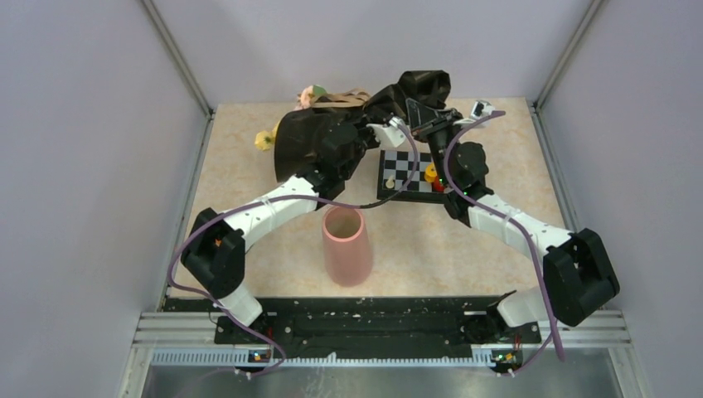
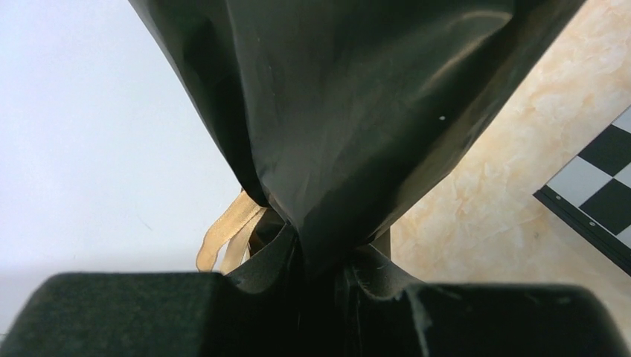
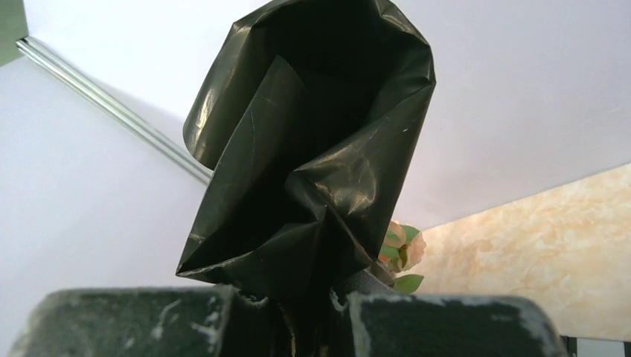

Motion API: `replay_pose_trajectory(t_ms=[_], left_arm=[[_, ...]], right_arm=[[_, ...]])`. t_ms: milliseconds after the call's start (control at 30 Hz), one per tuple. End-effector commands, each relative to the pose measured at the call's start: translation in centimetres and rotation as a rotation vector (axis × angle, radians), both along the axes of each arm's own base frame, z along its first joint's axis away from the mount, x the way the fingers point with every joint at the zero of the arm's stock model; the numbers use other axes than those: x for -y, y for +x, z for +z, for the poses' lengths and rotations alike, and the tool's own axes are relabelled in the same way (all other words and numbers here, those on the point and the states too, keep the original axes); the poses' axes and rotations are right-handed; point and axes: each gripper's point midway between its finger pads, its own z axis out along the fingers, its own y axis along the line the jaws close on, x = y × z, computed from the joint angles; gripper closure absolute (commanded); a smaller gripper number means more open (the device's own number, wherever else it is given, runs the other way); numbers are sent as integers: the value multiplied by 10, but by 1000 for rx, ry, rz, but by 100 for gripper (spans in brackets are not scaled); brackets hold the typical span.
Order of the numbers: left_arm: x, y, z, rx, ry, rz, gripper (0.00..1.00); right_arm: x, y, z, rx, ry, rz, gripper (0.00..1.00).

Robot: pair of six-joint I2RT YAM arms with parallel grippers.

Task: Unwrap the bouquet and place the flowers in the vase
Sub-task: Adjust the fake flower at the center of the board.

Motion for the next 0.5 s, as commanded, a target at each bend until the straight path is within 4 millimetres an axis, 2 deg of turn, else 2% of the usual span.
replay_pose_trajectory(t_ms=[0, 267, 467], left_arm=[[-28, 15, 78, 166, -111, 49, 100], [-80, 37, 65, 166, -74, 144, 100], [-113, 42, 60, 164, -70, 208, 100]], right_arm=[[-32, -28, 54, 156, 63, 147, 100], [-67, -10, 30, 149, 4, 188, 100], [-95, 1, 10, 154, -12, 232, 100]])
